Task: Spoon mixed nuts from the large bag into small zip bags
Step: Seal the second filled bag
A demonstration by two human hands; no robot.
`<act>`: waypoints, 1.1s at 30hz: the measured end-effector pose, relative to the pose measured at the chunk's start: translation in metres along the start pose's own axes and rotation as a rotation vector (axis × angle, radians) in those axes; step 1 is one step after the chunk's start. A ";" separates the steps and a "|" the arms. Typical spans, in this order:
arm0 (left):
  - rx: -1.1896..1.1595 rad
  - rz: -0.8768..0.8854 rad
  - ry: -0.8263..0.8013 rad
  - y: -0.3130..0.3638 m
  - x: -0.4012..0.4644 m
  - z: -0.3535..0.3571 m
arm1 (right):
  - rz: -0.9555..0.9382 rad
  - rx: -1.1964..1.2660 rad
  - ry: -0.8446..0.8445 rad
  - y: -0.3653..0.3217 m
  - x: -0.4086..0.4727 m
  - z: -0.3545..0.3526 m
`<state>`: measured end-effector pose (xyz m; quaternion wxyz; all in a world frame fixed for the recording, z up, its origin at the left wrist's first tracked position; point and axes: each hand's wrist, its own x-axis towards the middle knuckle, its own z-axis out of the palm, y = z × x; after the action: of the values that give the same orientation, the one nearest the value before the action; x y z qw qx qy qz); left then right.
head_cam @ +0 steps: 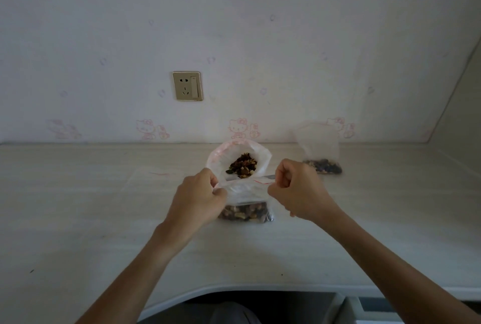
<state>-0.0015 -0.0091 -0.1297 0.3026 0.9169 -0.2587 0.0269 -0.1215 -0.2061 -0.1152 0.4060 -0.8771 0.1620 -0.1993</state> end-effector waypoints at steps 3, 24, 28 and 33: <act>-0.276 -0.110 -0.188 0.005 0.000 -0.003 | 0.145 0.145 -0.090 0.000 0.001 -0.002; -0.658 -0.209 -0.134 -0.001 0.002 -0.006 | 0.209 0.513 -0.091 0.007 -0.003 0.007; -0.026 0.039 0.119 0.000 0.001 -0.009 | -0.086 -0.173 0.073 -0.003 -0.004 0.009; -0.601 -0.222 -0.192 0.008 0.001 -0.012 | 0.251 0.416 -0.159 -0.001 -0.002 0.007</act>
<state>-0.0035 -0.0079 -0.1158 0.5347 0.8077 -0.1808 -0.1705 -0.1195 -0.1995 -0.1189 0.6109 -0.7605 0.1925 -0.1067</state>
